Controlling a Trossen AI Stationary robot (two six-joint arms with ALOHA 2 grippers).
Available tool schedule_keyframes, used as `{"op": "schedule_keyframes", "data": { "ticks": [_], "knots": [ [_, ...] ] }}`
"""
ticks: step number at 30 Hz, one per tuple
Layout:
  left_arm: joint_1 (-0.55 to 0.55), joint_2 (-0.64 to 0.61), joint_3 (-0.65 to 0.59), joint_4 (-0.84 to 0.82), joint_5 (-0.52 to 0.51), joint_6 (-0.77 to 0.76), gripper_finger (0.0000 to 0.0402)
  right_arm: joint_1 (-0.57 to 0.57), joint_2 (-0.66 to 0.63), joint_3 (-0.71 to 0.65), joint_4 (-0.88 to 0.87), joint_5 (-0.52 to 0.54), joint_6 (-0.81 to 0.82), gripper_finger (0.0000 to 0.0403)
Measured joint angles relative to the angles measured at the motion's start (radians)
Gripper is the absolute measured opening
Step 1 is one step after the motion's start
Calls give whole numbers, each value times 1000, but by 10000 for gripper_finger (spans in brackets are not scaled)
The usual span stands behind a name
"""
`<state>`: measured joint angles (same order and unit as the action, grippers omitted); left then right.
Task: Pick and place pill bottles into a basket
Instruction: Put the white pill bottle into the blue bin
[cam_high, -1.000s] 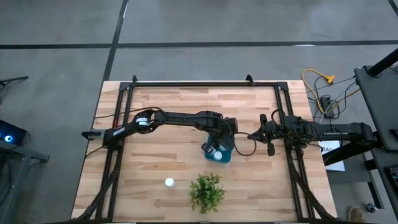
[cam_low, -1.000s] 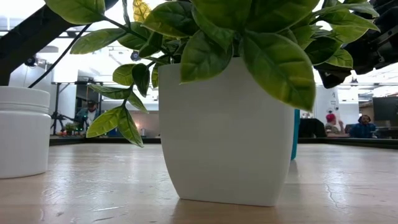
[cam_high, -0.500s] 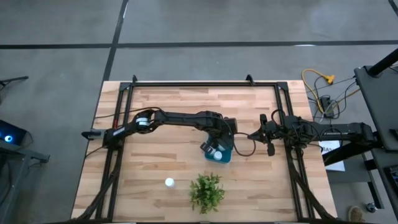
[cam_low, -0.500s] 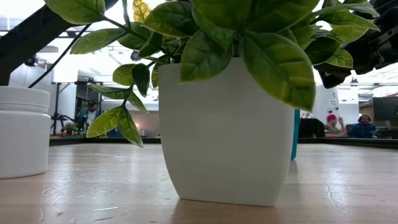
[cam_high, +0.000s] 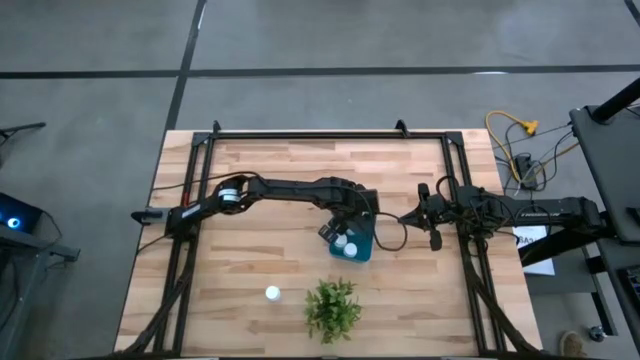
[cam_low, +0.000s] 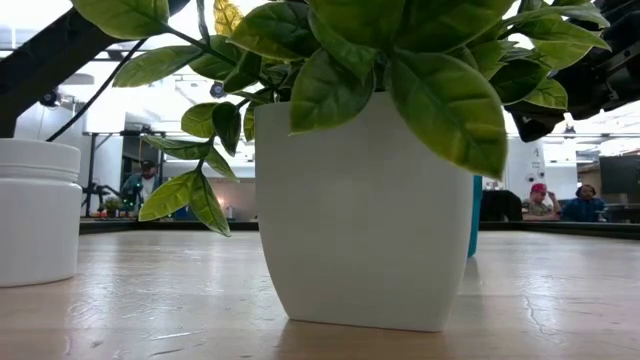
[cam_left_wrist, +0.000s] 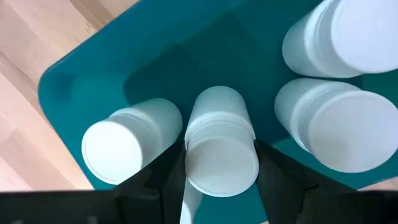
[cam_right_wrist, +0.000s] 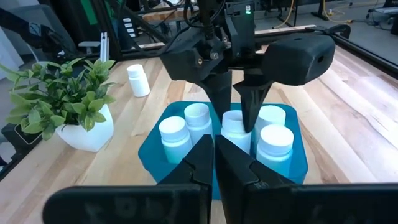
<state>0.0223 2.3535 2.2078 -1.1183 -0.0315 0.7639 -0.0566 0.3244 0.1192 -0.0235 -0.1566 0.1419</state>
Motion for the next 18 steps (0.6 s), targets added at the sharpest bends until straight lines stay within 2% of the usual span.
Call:
{"op": "schedule_keyframes", "data": {
  "ticks": [18],
  "knots": [
    [0, -2, 0, -54, 0, -24, 146, 0, -1, 0, -1, 0, -2, 8]
  ]
}}
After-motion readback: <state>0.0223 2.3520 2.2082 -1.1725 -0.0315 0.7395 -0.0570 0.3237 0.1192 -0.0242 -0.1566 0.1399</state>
